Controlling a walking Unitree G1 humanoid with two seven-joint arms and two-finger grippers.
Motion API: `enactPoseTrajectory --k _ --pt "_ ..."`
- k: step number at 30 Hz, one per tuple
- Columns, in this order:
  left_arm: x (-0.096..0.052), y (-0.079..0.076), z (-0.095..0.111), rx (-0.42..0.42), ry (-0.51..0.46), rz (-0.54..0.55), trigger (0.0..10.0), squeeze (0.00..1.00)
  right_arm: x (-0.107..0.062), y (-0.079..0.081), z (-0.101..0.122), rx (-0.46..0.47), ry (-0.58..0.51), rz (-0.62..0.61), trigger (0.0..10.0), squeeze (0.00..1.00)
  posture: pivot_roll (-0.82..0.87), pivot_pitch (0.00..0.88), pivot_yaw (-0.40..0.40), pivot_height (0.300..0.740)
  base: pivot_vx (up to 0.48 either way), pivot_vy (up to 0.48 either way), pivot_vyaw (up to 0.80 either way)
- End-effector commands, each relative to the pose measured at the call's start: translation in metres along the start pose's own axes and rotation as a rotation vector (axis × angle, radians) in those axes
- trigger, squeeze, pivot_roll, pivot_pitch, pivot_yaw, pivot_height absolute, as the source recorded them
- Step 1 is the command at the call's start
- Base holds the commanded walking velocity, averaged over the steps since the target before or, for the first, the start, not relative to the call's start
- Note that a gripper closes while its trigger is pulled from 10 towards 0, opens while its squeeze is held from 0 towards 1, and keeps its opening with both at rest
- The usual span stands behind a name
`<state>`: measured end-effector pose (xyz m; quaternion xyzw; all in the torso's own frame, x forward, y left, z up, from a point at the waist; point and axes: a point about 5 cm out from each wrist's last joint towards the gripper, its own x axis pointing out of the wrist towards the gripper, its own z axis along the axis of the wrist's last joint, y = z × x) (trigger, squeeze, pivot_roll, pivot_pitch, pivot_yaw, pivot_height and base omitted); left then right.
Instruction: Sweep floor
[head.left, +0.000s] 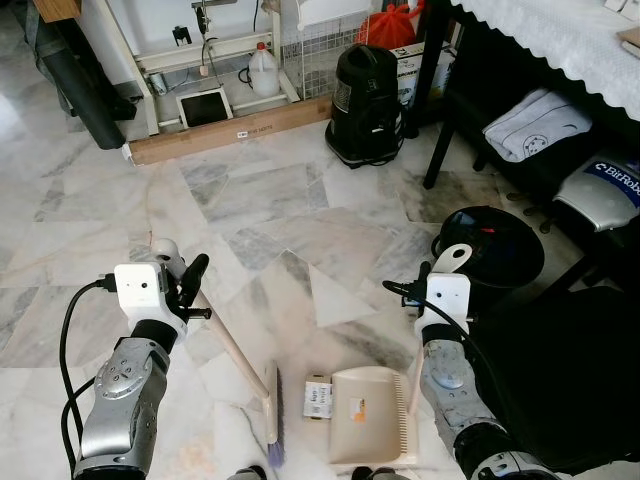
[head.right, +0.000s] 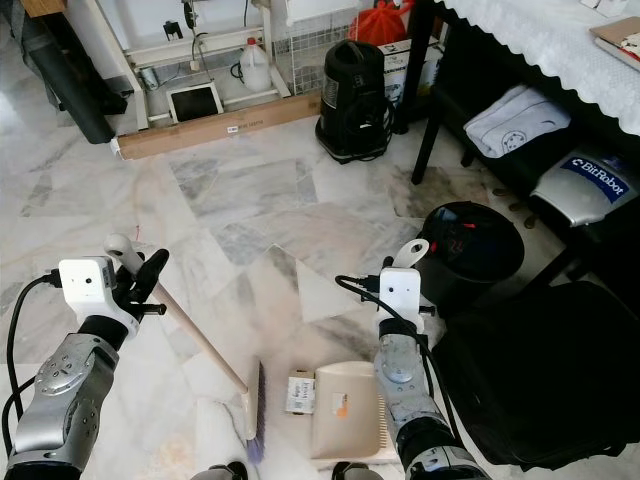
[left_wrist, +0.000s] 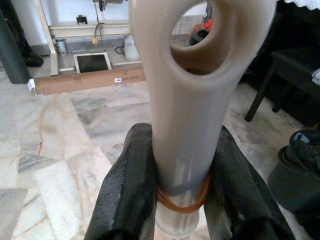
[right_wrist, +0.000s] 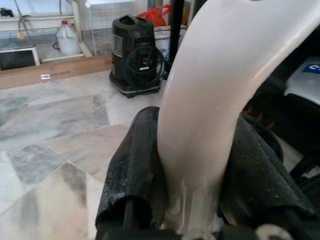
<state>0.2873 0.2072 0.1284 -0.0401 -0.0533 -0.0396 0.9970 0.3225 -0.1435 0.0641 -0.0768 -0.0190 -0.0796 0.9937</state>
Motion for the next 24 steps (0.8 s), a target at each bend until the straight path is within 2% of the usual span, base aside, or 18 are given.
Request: enactPoseTrajectory --k 1,13,17,24 --pt "0.000 -0.002 0.006 0.016 -0.025 -0.013 10.0 0.00 0.000 0.003 -0.001 0.015 0.013 0.007 10.0 0.00 0.19 0.207 0.043 0.740 0.000 0.000 0.00" --pt "0.002 -0.001 0.010 0.026 -0.045 -0.002 10.0 0.00 0.004 0.001 0.001 -0.016 0.002 0.016 10.0 0.00 0.19 0.181 0.034 0.740 0.000 0.000 0.00" --pt "0.001 -0.002 0.010 0.023 -0.046 -0.004 10.0 0.00 0.006 0.000 0.009 -0.043 -0.061 0.001 10.0 0.00 0.19 0.171 0.035 0.740 0.000 0.000 0.00" --pt "0.000 -0.003 0.010 0.024 -0.047 -0.006 10.0 0.00 0.007 0.001 0.012 -0.041 -0.081 -0.007 10.0 0.00 0.20 0.164 0.034 0.740 0.000 0.000 0.00"
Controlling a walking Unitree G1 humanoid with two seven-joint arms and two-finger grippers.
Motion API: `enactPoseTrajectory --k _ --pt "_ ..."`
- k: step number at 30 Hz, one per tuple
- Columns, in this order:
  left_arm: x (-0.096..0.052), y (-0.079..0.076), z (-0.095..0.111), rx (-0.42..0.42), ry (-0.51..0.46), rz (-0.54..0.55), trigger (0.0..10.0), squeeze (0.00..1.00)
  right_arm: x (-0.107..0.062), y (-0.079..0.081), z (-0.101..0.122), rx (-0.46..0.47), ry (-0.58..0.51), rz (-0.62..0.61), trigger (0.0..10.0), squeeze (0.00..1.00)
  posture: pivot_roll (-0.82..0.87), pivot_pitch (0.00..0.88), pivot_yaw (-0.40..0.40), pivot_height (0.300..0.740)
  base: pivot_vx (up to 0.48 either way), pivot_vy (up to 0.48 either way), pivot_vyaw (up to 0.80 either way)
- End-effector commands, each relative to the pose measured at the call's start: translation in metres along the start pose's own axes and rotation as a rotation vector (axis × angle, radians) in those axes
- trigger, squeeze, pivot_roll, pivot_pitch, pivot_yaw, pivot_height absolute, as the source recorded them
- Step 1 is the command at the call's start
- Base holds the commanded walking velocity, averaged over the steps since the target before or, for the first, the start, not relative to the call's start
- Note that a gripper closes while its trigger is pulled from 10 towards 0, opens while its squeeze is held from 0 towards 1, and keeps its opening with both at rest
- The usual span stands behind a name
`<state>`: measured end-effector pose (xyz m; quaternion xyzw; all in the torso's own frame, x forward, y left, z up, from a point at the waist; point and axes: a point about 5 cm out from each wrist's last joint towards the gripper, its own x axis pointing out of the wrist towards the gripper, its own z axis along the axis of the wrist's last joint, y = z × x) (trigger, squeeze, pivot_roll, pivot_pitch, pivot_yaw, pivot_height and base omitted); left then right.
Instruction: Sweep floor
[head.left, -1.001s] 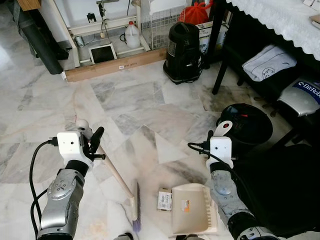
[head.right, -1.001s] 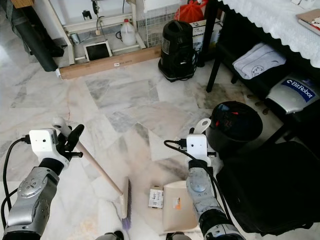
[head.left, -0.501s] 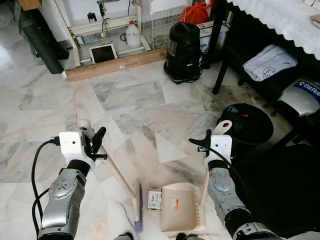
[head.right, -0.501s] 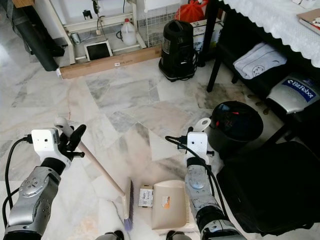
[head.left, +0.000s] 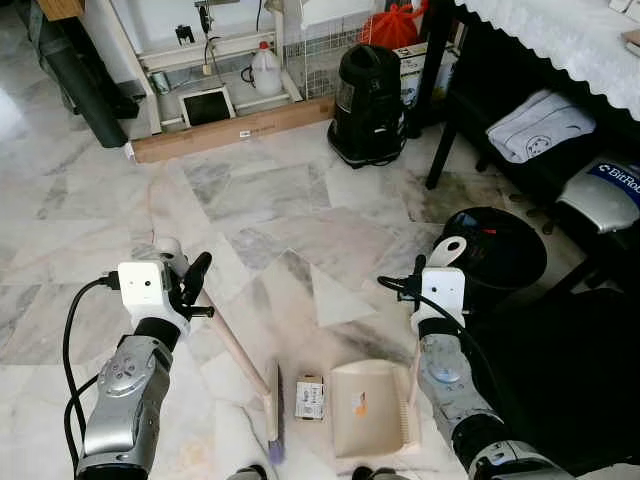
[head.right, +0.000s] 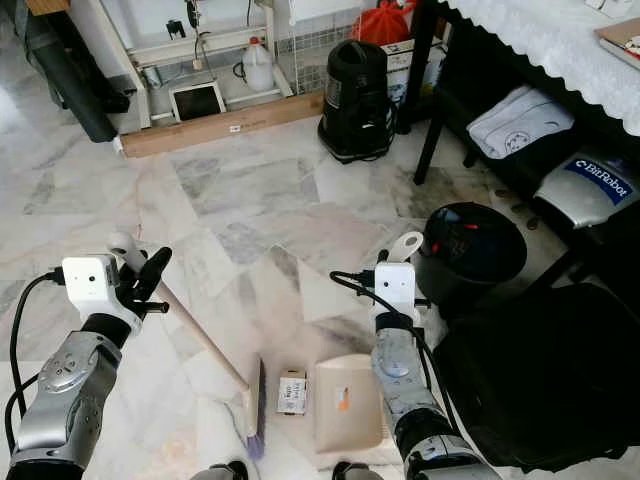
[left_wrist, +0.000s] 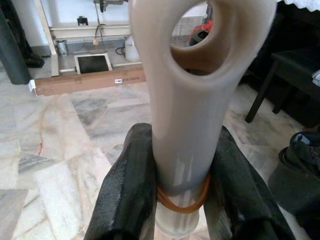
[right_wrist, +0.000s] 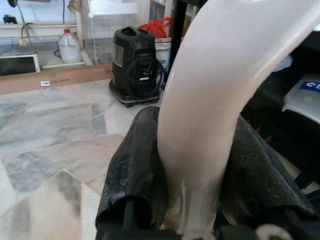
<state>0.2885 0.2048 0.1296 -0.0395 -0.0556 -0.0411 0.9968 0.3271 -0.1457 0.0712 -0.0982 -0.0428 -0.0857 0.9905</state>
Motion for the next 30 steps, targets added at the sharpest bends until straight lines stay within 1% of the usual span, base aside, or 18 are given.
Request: enactPoseTrajectory --k 1,5,8,12,14,15,18,21,22,24,27,30 --pt "-0.001 0.000 0.009 0.023 -0.043 -0.003 10.0 0.00 0.002 0.004 0.006 -0.002 -0.032 0.008 10.0 0.00 0.20 0.164 0.034 0.740 0.000 0.000 0.00" --pt "-0.002 0.002 0.011 0.028 -0.047 0.000 10.0 0.00 0.002 0.004 0.008 0.011 -0.043 0.001 10.0 0.00 0.20 0.173 0.037 0.740 0.000 0.000 0.00" --pt "-0.002 0.003 0.012 0.036 -0.052 0.004 10.0 0.00 -0.001 0.006 0.003 0.004 -0.030 0.006 10.0 0.00 0.21 0.176 0.042 0.740 0.000 0.000 0.00" --pt "-0.002 0.004 0.014 0.049 -0.050 -0.006 10.0 0.00 -0.012 0.010 -0.014 0.012 0.062 0.028 10.0 0.00 0.24 0.174 0.054 0.740 0.000 0.000 0.00" --pt "-0.002 0.004 0.014 0.049 -0.050 -0.006 10.0 0.00 -0.012 0.010 -0.014 0.012 0.062 0.028 10.0 0.00 0.24 0.174 0.054 0.740 0.000 0.000 0.00" --pt "-0.002 0.006 0.015 0.054 -0.046 -0.010 10.0 0.00 -0.017 0.013 -0.020 0.000 0.092 0.045 10.0 0.00 0.25 0.170 0.059 0.740 0.000 0.000 0.00" --pt "-0.002 0.010 0.014 0.059 -0.025 -0.018 10.0 0.00 -0.022 0.017 -0.025 -0.001 0.119 0.059 10.0 0.00 0.25 0.170 0.061 0.740 0.000 0.000 0.00" --pt "-0.003 0.012 0.007 0.062 -0.001 -0.019 10.0 0.00 -0.023 0.020 -0.026 0.009 0.134 0.076 10.0 0.00 0.24 0.171 0.063 0.740 0.000 0.000 0.00" --pt "-0.003 0.015 -0.001 0.122 0.016 -0.003 10.0 0.00 -0.023 0.021 -0.026 0.016 0.137 0.084 10.0 0.00 0.23 0.169 0.061 0.740 0.000 0.000 0.00" --pt "-0.003 0.015 -0.006 0.156 0.030 -0.005 10.0 0.00 -0.023 0.020 -0.026 0.017 0.138 0.081 10.0 0.00 0.23 0.169 0.061 0.740 0.000 0.000 0.00" --pt "-0.001 0.011 -0.012 0.164 0.037 -0.003 10.0 0.00 -0.022 0.019 -0.027 0.017 0.143 0.080 10.0 0.00 0.22 0.168 0.061 0.740 0.000 0.000 0.00" --pt "-0.001 0.009 -0.017 0.142 0.042 0.011 10.0 0.00 -0.021 0.016 -0.027 0.019 0.145 0.076 10.0 0.00 0.21 0.175 0.060 0.740 0.000 0.000 0.00"
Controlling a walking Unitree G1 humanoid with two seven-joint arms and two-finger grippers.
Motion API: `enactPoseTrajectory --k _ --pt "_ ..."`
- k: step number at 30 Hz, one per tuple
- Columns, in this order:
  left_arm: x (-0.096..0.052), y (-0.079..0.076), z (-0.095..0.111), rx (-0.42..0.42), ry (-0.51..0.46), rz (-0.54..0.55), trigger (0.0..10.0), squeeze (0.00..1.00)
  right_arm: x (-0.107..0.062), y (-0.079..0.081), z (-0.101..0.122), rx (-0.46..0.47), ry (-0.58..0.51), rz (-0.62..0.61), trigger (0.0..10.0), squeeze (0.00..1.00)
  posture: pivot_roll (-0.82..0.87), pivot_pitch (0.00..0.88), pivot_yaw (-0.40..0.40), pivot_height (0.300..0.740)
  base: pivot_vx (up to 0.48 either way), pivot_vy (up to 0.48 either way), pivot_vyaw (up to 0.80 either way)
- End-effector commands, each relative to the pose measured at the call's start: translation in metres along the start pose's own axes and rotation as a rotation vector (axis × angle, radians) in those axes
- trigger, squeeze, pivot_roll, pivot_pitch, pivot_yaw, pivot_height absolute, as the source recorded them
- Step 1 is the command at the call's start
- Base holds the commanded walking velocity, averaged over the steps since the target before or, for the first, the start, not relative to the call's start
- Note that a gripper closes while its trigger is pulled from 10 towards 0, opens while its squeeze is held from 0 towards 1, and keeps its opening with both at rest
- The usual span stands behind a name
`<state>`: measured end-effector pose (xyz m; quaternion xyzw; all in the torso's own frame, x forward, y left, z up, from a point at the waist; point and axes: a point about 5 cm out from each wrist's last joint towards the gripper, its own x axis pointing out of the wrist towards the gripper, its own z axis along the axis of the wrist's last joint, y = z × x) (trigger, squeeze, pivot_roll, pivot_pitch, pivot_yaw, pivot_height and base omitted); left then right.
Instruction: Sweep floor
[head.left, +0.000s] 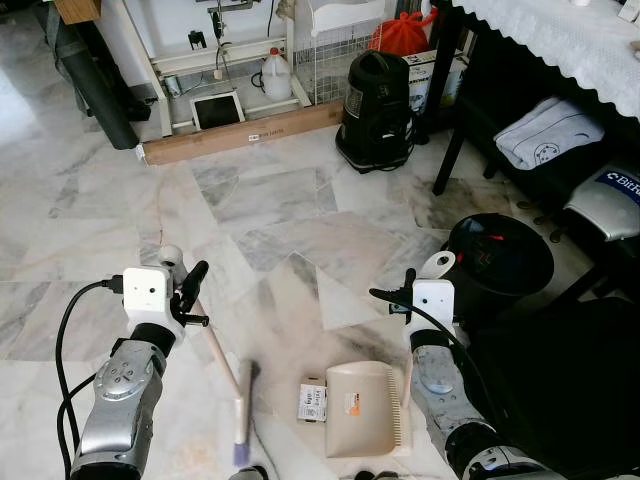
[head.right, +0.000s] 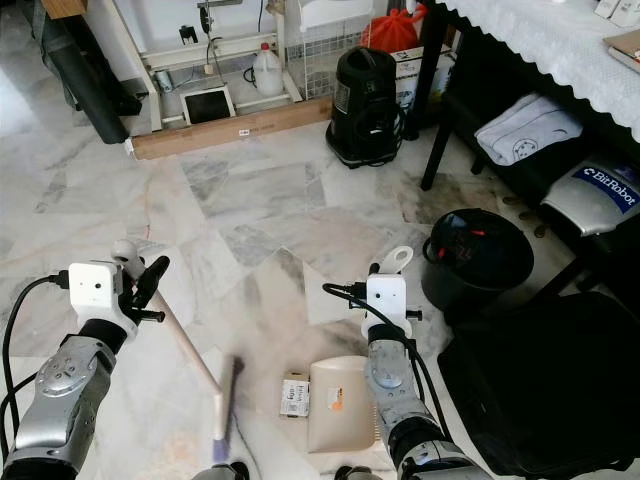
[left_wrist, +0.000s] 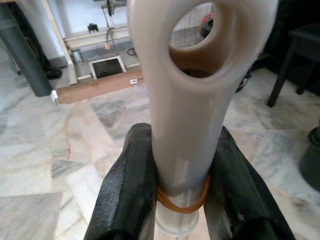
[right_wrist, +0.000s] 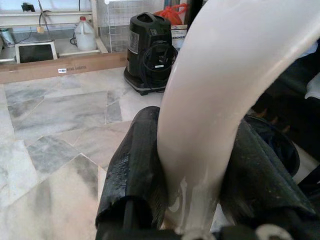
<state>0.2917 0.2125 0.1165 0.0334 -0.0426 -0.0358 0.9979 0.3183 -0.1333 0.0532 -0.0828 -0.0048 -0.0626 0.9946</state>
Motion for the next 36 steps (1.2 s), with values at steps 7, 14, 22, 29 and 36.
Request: enactPoseTrajectory --k 7,14,22,29,36 --pt "-0.007 -0.002 -0.020 -0.100 0.064 0.027 10.0 0.00 -0.008 0.003 -0.015 0.001 0.080 0.039 10.0 0.00 0.21 0.193 0.057 0.740 0.000 0.000 0.00" --pt "-0.003 -0.011 -0.021 -0.226 0.095 -0.060 10.0 0.00 -0.009 0.004 -0.015 0.006 0.088 0.047 10.0 0.00 0.21 0.184 0.054 0.740 0.000 0.000 0.00" --pt "0.000 -0.003 -0.019 -0.415 0.103 -0.047 10.0 0.00 -0.007 0.003 -0.015 0.004 0.092 0.051 10.0 0.00 0.19 0.168 0.054 0.740 0.000 0.000 0.00" --pt "0.006 0.003 0.000 -0.573 0.021 -0.051 10.0 0.00 -0.006 0.001 -0.015 0.002 0.095 0.048 10.0 0.00 0.20 0.161 0.052 0.740 0.000 0.000 0.00" --pt "0.009 0.015 0.024 -0.630 -0.068 -0.040 10.0 0.00 -0.004 0.004 -0.013 0.007 0.097 0.057 10.0 0.00 0.21 0.151 0.050 0.740 0.000 0.000 0.00"
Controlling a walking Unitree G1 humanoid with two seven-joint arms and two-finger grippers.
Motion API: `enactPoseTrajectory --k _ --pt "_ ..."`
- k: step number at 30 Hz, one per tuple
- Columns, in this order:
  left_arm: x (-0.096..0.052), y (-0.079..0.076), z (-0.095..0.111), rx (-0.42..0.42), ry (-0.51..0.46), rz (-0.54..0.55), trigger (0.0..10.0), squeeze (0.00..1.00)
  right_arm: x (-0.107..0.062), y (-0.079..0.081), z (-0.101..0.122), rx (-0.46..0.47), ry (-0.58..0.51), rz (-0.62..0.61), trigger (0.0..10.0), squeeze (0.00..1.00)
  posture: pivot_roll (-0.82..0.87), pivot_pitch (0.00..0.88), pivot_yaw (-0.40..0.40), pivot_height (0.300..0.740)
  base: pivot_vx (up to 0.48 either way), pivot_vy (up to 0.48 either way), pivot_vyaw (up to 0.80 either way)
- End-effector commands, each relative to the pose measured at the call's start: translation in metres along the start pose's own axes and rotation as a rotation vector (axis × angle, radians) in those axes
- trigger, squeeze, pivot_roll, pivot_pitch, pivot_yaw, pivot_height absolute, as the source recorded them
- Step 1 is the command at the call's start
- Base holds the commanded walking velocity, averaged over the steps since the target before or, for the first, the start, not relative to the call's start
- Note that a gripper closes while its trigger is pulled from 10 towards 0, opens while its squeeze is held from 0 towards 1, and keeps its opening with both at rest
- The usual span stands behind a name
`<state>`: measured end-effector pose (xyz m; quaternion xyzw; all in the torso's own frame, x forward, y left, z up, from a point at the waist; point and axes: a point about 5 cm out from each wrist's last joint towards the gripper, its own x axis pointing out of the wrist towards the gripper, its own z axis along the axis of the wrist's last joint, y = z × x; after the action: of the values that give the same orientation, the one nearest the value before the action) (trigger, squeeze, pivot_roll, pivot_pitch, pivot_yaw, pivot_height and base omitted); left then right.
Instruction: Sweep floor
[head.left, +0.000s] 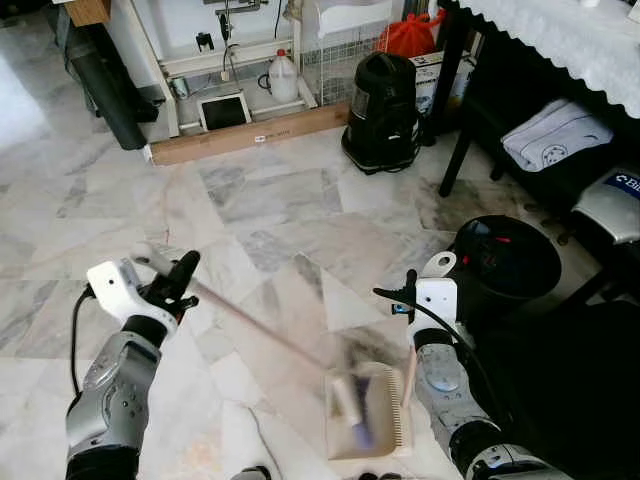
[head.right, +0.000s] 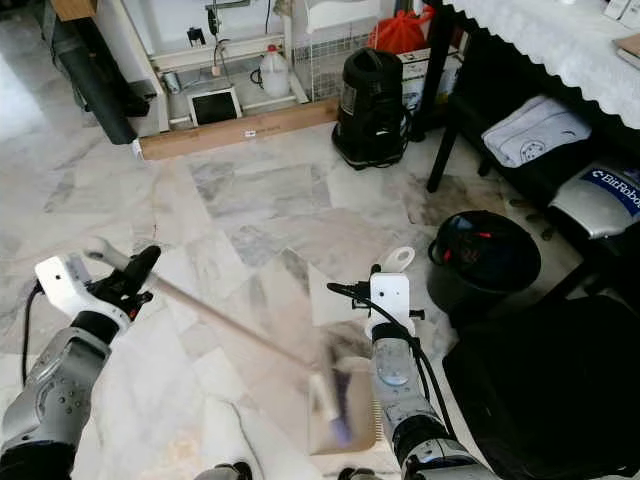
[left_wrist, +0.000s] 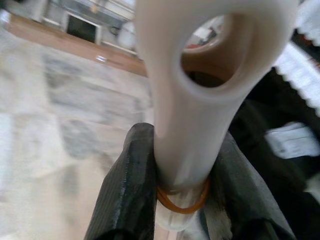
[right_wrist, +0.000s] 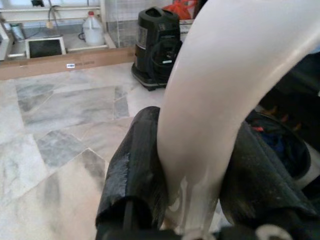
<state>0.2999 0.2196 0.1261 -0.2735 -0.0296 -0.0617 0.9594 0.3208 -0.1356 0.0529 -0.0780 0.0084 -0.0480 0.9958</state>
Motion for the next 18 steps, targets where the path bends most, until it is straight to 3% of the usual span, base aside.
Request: enactPoseTrajectory --k 1,10,12,14,18 --pt "0.001 -0.004 0.018 -0.001 -0.064 -0.030 10.0 0.00 -0.006 0.007 -0.012 0.000 0.073 0.026 10.0 0.00 0.21 0.151 0.050 0.740 0.000 0.000 0.00" --pt "0.001 0.002 0.035 0.222 -0.170 0.097 10.0 0.00 -0.006 0.008 -0.011 0.003 0.070 0.030 10.0 0.00 0.21 0.150 0.050 0.740 0.000 0.000 0.00" --pt "0.001 0.001 0.044 0.360 -0.218 0.141 10.0 0.00 -0.005 0.007 -0.010 0.006 0.065 0.029 10.0 0.00 0.21 0.149 0.047 0.740 0.000 0.000 0.00" --pt "0.001 -0.004 0.045 0.444 -0.228 0.134 10.0 0.00 -0.004 0.006 -0.007 0.025 0.053 0.024 10.0 0.00 0.20 0.148 0.045 0.740 0.000 0.000 0.00" --pt "-0.002 -0.016 0.024 0.626 -0.150 0.026 10.0 0.00 0.003 0.001 0.005 0.059 -0.008 -0.005 10.0 0.00 0.19 0.140 0.035 0.740 0.000 0.000 0.00"
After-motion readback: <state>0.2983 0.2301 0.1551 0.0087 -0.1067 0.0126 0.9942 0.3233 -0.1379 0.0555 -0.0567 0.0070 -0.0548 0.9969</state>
